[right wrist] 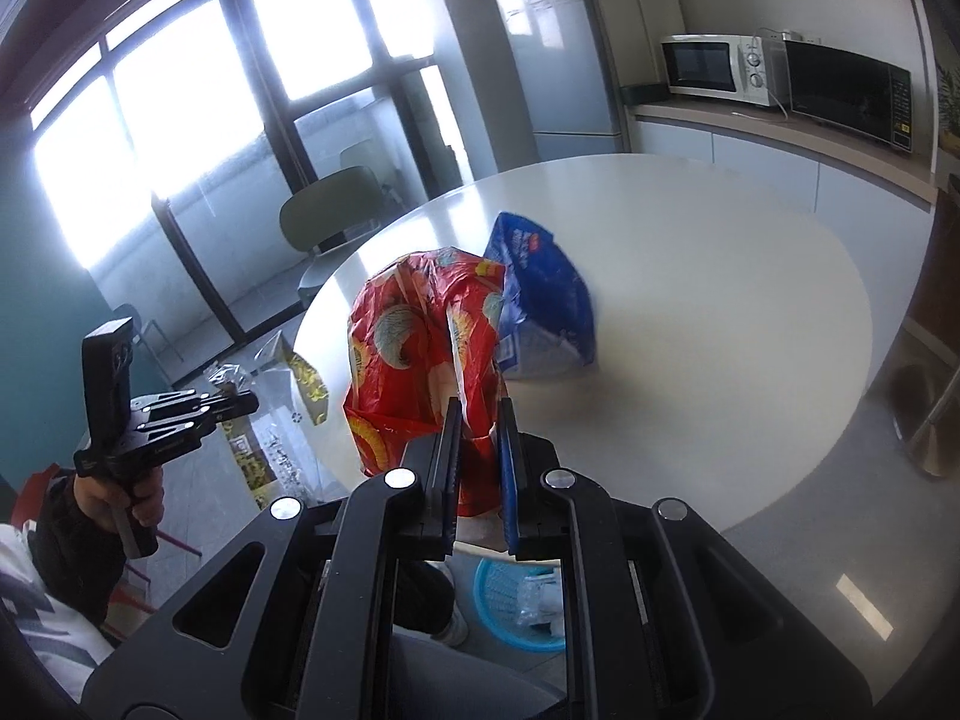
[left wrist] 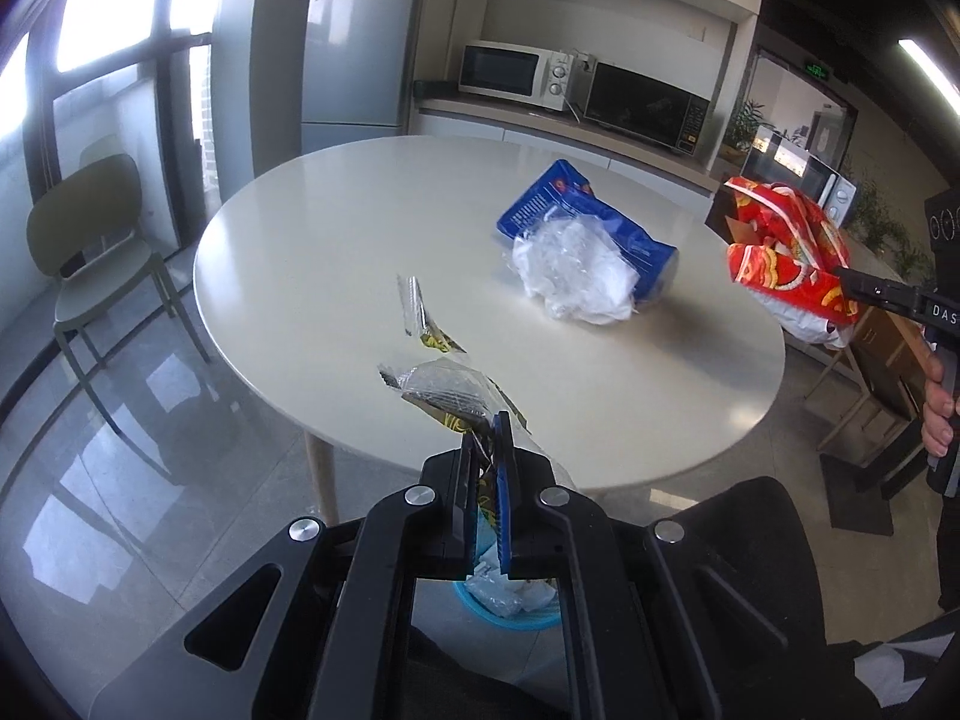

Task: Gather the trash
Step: 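Lift the wrapper and red bag and carry both down over the wastebasket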

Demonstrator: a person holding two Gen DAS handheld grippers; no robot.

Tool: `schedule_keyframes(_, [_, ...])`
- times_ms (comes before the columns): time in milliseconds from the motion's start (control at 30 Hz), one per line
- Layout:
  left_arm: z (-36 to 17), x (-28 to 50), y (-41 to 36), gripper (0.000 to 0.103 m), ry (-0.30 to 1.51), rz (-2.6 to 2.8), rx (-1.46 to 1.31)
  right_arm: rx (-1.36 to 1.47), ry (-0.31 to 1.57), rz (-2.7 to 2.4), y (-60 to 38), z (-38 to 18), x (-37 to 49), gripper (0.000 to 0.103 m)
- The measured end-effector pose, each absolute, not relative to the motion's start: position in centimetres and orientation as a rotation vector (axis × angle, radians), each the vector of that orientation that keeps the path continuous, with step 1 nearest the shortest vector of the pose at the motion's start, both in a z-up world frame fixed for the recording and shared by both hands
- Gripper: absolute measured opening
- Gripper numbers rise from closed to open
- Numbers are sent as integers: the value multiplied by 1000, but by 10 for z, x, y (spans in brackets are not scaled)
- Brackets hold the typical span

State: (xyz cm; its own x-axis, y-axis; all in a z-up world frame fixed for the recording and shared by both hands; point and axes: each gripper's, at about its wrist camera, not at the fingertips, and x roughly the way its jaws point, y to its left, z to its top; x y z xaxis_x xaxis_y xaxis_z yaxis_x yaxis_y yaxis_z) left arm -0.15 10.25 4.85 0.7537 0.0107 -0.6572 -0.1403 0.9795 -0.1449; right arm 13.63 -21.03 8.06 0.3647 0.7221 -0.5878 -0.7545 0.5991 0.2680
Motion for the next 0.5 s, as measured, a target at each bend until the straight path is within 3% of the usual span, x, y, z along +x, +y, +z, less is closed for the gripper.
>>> schedule_keyframes(500, [3, -52, 78, 4, 787, 56, -300, -155, 893, 1151, -186, 9, 61, 10])
